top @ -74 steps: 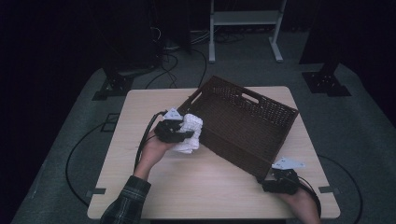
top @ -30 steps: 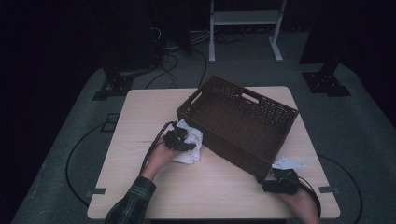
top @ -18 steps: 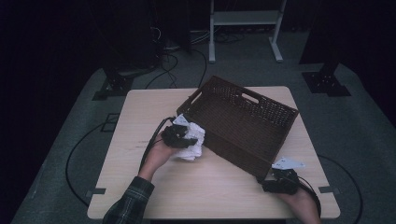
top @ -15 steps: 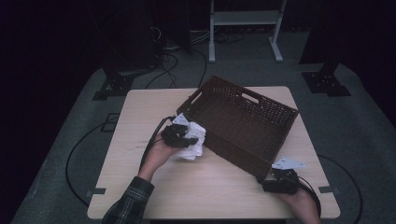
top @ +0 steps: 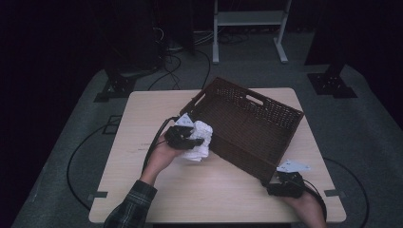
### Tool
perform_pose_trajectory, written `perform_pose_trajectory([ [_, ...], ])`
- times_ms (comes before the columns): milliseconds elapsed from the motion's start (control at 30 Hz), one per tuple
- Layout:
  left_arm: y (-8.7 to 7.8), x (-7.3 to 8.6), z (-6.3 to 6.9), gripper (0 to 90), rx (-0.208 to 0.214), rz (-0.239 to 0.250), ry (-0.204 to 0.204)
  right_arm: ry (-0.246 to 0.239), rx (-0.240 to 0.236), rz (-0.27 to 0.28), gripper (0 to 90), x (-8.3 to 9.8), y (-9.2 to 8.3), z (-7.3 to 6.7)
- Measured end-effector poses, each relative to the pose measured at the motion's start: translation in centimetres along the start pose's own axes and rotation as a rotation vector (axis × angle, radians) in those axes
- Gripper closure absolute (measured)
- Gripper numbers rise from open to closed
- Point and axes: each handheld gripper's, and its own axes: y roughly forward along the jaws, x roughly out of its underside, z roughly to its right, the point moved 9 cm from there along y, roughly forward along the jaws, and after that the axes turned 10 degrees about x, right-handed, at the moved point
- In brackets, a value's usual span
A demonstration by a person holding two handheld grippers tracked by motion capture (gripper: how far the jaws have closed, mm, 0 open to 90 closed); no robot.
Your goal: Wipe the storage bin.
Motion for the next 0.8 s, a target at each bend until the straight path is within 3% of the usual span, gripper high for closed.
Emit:
perform_pose_trajectory([
  [400, 1.9, 1.4, -0.6, 68.4, 0.012, -0.04, -0.032, 0.0, 0.0, 0.0, 18.9, 0.0, 0.0, 0.0],
  [800, 4.1, 3.2, -1.2, 68.4, 0.03, -0.11, -0.07, 0.0, 0.0, 0.0, 18.9, 0.0, 0.0, 0.0],
])
